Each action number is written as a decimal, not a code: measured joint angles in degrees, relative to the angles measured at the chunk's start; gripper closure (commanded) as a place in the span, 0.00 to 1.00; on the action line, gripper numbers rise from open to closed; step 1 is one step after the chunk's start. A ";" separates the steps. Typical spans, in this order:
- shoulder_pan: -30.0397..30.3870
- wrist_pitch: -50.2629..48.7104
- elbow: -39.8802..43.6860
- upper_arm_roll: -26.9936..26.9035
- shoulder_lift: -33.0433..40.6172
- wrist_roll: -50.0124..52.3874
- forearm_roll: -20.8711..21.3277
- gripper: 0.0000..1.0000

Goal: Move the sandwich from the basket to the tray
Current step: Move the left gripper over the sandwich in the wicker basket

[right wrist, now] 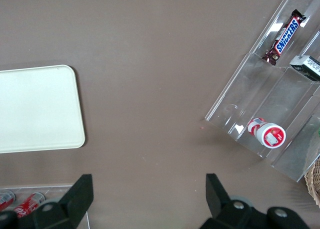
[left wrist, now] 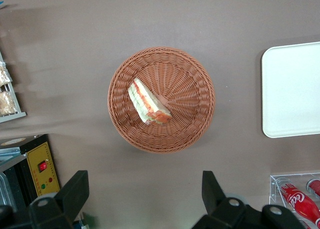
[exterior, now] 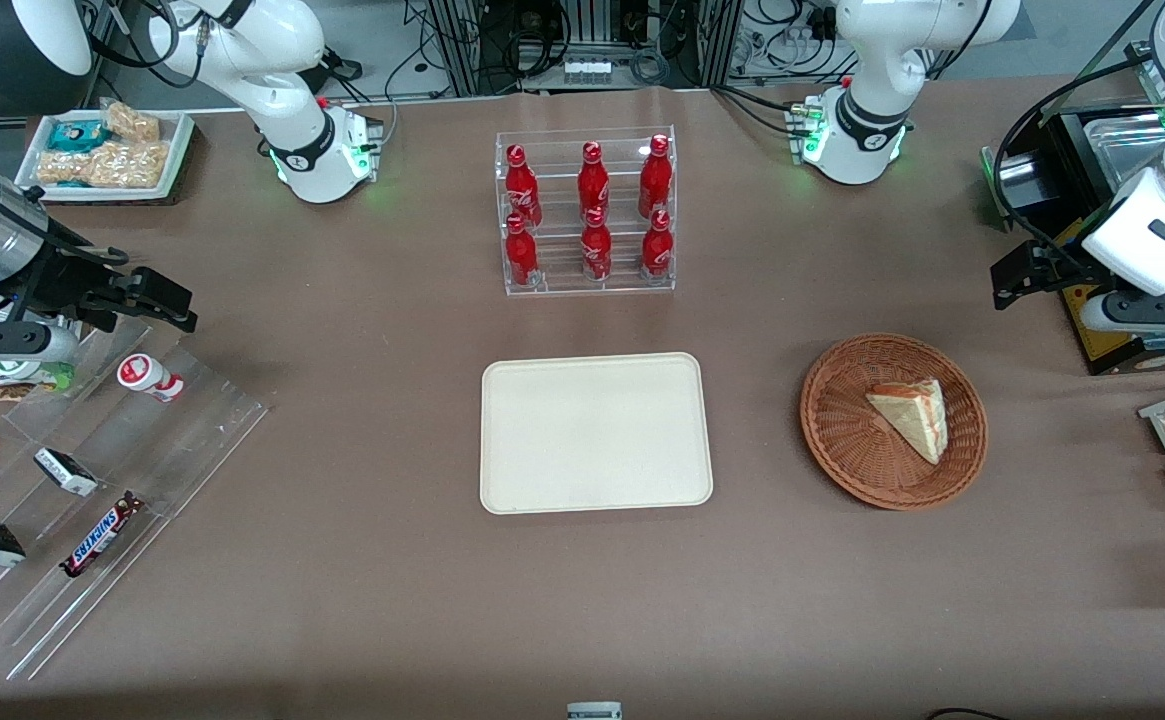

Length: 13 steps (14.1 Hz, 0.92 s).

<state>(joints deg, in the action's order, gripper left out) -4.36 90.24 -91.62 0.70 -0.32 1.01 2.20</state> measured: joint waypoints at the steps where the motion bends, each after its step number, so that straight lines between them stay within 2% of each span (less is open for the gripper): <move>1: 0.00 0.00 0.00 0.00 0.00 0.00 0.00 0.00; 9: 0.00 -0.98 -0.39 0.01 -0.05 -0.19 -0.01 0.00; 13: 0.01 -0.07 -3.72 -0.01 -1.50 -0.19 0.01 0.00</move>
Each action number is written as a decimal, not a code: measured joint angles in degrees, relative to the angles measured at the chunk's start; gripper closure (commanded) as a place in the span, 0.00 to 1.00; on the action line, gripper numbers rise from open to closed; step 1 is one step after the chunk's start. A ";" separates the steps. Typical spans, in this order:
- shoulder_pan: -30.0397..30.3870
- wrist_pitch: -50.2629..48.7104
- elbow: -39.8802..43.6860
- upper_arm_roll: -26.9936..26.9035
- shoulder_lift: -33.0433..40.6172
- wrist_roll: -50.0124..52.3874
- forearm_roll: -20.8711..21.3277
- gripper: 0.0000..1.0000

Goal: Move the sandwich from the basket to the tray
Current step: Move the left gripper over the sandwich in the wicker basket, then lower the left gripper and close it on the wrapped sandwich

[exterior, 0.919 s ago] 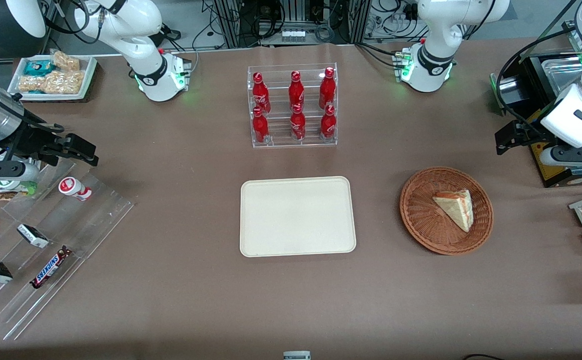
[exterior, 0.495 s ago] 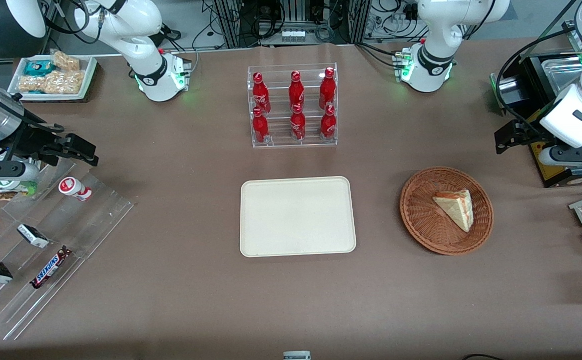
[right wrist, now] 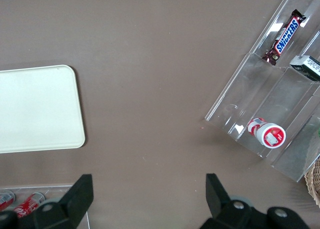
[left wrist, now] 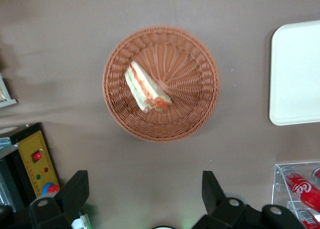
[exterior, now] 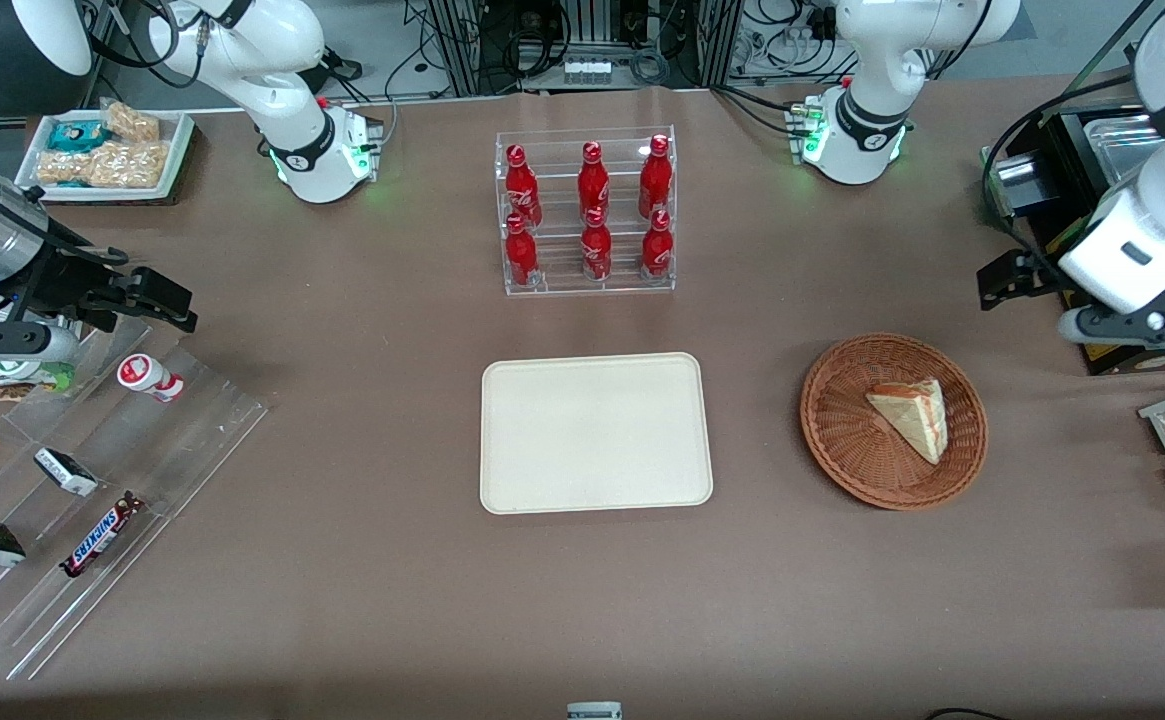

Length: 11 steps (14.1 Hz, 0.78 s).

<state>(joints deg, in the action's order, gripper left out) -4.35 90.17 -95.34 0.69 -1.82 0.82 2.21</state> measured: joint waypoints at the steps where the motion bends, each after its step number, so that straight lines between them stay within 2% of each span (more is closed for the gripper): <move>1: 0.00 1.93 -1.83 -0.02 -0.53 0.00 0.01 0.00; 7: 0.02 21.44 -17.32 -0.14 -2.02 0.40 0.07 0.00; 11: 0.55 35.44 -27.55 -0.96 -2.56 4.91 0.07 0.00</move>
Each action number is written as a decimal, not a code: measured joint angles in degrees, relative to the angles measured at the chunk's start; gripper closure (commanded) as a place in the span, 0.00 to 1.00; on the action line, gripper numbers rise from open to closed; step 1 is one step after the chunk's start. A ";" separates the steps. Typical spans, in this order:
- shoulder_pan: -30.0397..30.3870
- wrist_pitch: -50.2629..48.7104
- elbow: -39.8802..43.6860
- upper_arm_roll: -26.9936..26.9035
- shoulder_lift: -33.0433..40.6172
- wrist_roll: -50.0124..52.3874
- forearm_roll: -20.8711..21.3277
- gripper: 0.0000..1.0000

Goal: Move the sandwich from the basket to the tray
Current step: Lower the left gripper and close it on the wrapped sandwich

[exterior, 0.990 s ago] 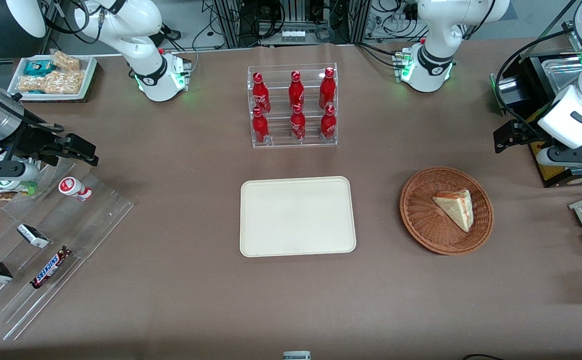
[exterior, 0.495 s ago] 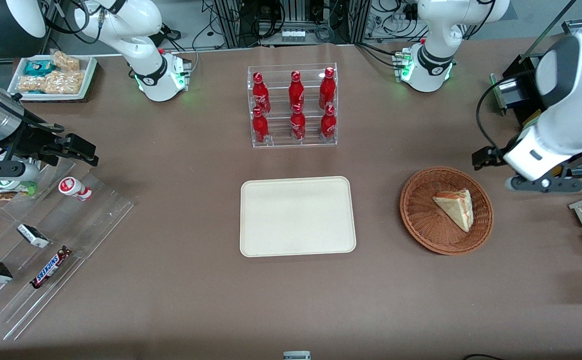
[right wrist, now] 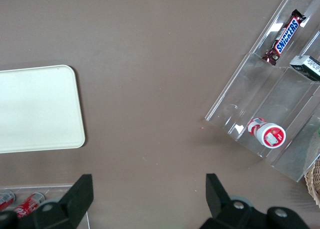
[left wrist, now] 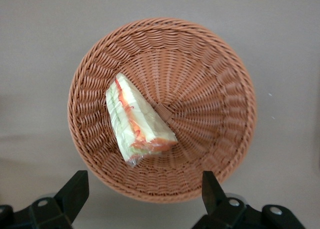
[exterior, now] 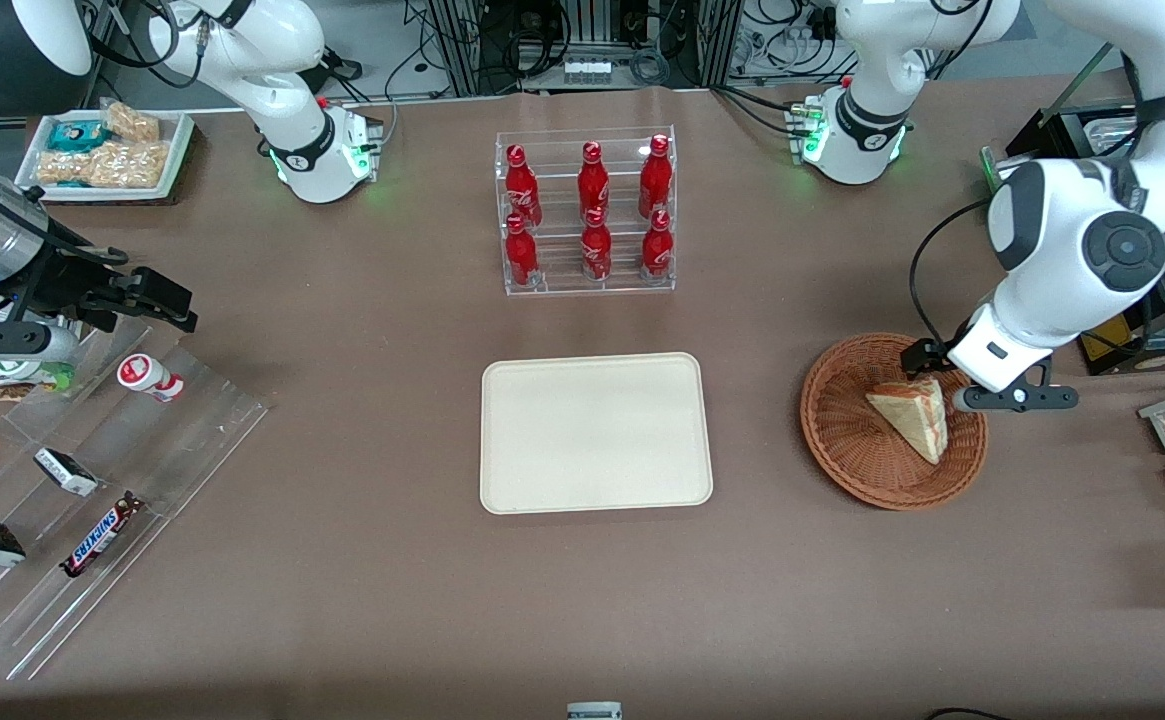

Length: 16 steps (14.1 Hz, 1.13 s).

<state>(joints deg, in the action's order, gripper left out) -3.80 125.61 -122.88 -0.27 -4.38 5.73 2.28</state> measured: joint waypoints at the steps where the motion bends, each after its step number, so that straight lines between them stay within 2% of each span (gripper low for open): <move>1: 0.41 1.15 -0.98 -0.12 -0.12 2.86 0.00 0.00; 7: 1.18 4.91 -1.92 -0.17 -2.25 28.65 0.00 0.00; 12: 1.92 13.54 -6.20 -0.18 -5.43 37.00 -0.02 0.00; 13: 1.98 14.61 -6.36 -0.18 -6.60 37.31 -0.02 0.09; 15: 1.99 17.47 -6.39 -0.18 -9.01 37.69 -0.02 0.70; 16: 1.99 18.41 -6.37 -0.18 -9.93 37.96 -0.04 0.90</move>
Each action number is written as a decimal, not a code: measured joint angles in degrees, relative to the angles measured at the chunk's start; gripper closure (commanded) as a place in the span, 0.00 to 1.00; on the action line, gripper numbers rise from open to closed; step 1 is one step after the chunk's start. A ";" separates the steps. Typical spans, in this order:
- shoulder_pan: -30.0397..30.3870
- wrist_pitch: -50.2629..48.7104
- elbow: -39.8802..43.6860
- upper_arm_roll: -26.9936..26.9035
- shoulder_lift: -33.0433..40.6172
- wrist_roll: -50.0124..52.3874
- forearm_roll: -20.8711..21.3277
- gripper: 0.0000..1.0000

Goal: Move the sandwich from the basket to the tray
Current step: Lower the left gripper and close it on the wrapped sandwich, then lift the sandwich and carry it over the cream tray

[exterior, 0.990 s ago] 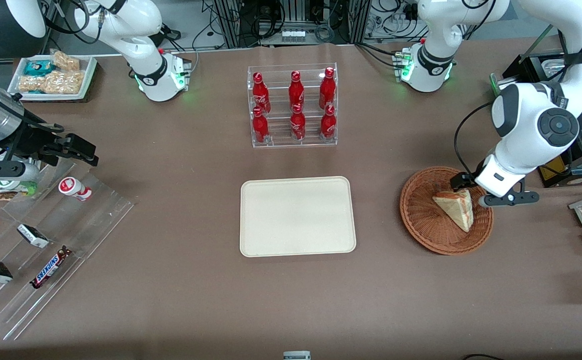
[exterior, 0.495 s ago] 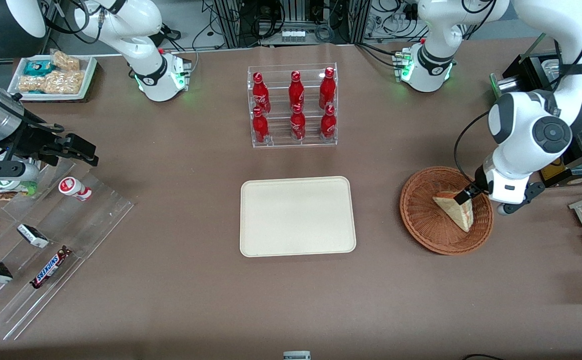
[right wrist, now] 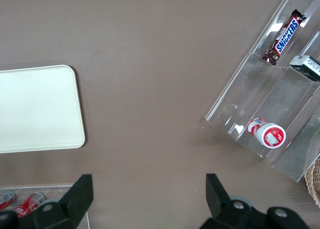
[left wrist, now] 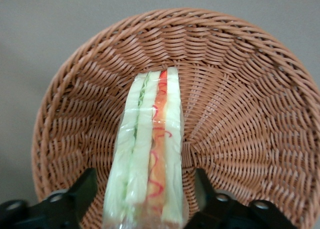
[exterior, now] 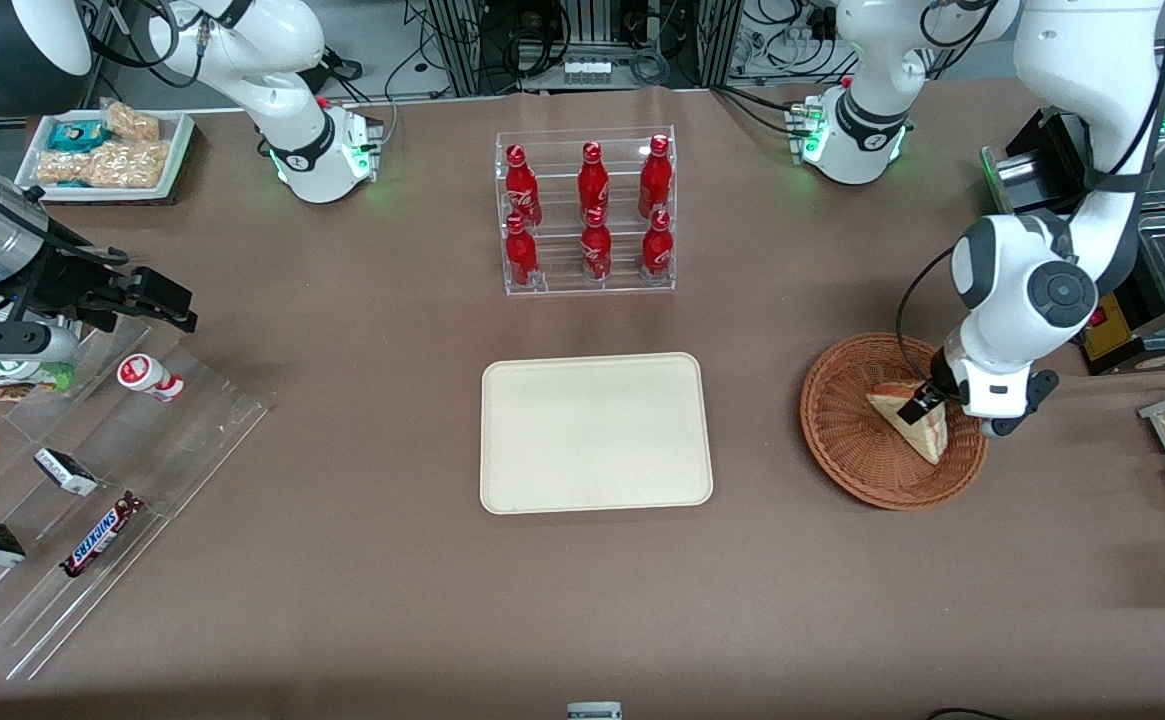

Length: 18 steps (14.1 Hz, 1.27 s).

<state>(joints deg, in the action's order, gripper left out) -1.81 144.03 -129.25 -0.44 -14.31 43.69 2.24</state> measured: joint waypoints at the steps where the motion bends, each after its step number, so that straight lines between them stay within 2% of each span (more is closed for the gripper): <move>1: 0.00 0.47 0.08 0.00 -0.58 0.51 -0.02 0.94; 5: -0.12 -2.08 2.84 0.23 -0.54 1.92 -0.01 0.97; 9: -1.73 -14.89 10.86 2.57 0.19 1.81 0.02 0.97; 14: -12.05 -17.56 15.41 4.13 -0.34 2.22 -0.02 0.95; 18: -21.50 -17.17 22.49 4.35 -6.09 2.18 -0.01 0.95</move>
<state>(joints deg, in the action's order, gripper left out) -23.31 126.86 -106.76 3.90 -20.41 45.87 2.22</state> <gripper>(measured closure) 0.850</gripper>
